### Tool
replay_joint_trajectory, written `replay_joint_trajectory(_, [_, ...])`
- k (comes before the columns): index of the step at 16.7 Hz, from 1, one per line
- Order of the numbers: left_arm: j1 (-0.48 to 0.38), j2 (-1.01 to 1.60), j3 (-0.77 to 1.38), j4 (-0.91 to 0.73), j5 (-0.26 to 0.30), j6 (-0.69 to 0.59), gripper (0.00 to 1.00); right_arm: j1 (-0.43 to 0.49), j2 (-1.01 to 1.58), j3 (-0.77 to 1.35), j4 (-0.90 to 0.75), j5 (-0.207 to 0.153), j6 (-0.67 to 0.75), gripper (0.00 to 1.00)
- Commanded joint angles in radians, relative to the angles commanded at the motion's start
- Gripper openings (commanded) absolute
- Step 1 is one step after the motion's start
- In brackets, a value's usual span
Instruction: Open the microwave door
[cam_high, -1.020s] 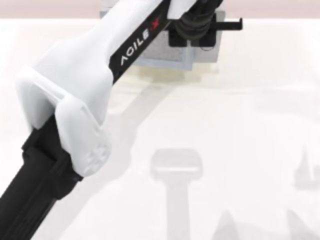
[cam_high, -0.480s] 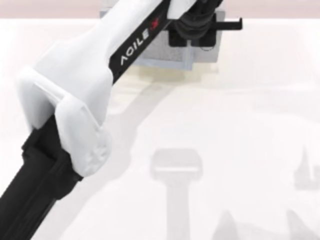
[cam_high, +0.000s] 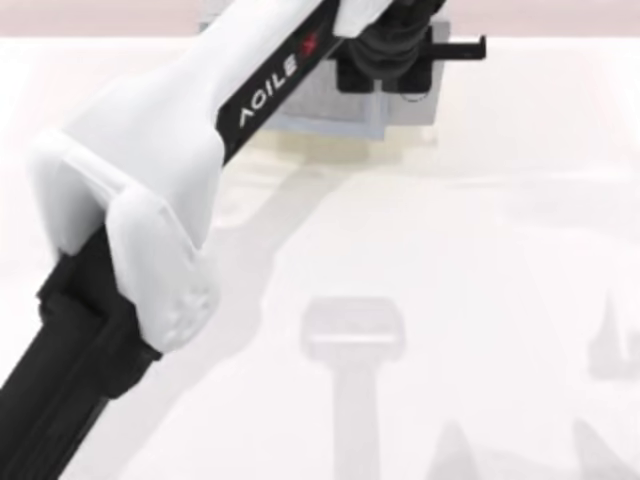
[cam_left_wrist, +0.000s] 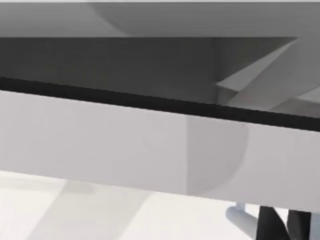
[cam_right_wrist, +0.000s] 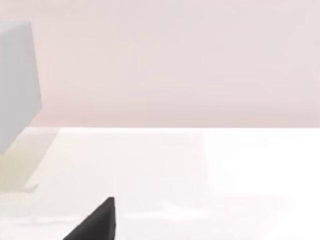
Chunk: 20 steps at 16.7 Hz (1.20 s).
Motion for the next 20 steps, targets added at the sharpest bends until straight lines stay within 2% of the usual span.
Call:
replay_joint_trajectory(9, [0.012, -0.239, -0.461, 0.228, 0.035, 0.089, 0.0, 0.0, 0.0, 0.0, 0.0, 0.0, 0.0, 1.0])
replay_joint_trajectory(20, [0.013, -0.266, -0.501, 0.254, 0.039, 0.099, 0.0, 0.0, 0.0, 0.0, 0.0, 0.0, 0.0, 1.0])
